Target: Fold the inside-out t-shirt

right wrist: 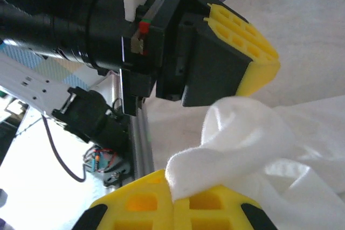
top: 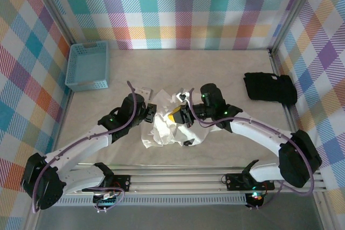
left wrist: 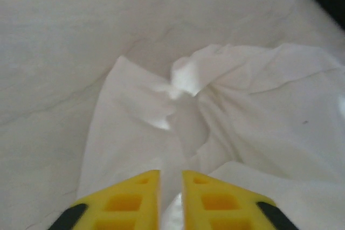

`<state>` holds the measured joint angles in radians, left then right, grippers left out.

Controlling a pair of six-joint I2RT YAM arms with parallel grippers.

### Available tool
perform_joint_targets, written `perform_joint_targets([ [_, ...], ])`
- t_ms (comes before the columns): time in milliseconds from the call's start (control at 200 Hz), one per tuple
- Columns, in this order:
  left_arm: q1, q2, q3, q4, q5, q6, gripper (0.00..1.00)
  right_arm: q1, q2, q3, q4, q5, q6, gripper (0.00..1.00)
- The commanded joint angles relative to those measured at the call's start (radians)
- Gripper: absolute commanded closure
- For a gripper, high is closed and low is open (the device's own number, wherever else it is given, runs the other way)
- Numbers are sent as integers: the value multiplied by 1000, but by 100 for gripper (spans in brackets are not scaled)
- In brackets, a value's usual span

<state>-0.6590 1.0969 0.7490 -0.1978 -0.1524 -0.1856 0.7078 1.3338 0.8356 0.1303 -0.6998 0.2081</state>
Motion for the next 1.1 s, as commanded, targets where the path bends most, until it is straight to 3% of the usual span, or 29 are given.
perform_joint_targets([
  [0, 2, -57, 2, -124, -55, -60, 70, -7, 31, 45, 62, -50, 96, 100],
  [170, -18, -205, -48, -177, 1, -137, 59, -43, 57, 43, 88, -37, 166, 100],
  [325, -107, -300, -79, -169, 95, -148, 63, -60, 81, 48, 124, -41, 241, 100],
  [535, -210, -199, -39, -89, 232, -122, 63, -74, 98, 48, 152, -48, 293, 100],
  [720, -226, -54, -6, -16, 203, -104, 60, -82, 91, 41, 154, -43, 302, 100],
  [1095, -224, 42, 2, 82, 96, -112, 56, -88, 84, 28, 166, -42, 311, 100],
])
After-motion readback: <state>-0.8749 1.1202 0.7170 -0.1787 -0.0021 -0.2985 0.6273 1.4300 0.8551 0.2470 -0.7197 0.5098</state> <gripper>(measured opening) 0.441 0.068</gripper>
